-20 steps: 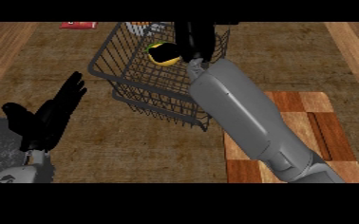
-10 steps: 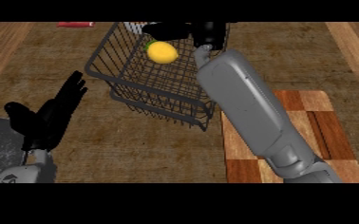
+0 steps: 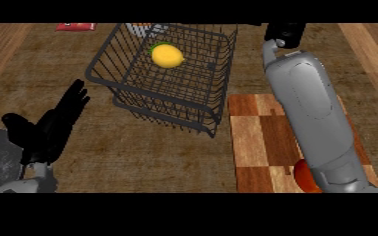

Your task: Pick the lemon from the cutting board and place it in the tiered basket

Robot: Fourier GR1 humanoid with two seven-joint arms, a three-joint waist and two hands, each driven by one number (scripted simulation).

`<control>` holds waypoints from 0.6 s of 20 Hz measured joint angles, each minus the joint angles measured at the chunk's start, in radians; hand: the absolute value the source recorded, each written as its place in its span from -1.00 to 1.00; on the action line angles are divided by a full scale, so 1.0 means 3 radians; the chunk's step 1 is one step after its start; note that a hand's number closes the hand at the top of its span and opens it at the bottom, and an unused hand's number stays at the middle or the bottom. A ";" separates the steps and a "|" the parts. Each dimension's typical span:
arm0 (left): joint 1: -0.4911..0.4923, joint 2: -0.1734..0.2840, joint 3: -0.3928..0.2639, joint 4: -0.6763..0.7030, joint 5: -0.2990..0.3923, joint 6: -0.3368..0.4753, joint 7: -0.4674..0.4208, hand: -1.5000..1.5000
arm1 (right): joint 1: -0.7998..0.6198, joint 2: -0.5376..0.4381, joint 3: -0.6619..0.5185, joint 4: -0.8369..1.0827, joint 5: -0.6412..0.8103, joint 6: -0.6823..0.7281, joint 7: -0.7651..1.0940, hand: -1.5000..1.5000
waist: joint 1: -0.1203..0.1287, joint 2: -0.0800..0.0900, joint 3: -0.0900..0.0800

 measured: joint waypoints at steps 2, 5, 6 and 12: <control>0.0018 -0.0024 -0.0008 -0.0023 -0.0022 0.0034 0.0013 0.00 | 0.0155 -0.0159 -0.0118 -0.0206 -0.0064 0.0057 0.0047 -1.00 | -0.0017 -0.0004 0.0000; 0.0005 -0.0047 -0.0021 0.0002 -0.0050 0.0043 -0.0023 0.00 | 0.0421 -0.0404 -0.0325 -0.0479 -0.0241 0.0225 0.0013 -1.00 | -0.0025 -0.0002 0.0000; -0.0014 -0.0061 -0.0025 0.0001 -0.0062 0.0067 -0.0003 0.00 | 0.0534 -0.0471 -0.0363 -0.0605 -0.0279 0.0283 0.0038 -1.00 | -0.0029 -0.0003 0.0001; -0.0037 -0.0024 0.0026 0.0025 -0.0033 0.0017 0.0006 0.00 | 0.0945 -0.0994 -0.0871 -0.0977 -0.0727 0.0772 -0.0011 -1.00 | -0.0020 0.0000 0.0000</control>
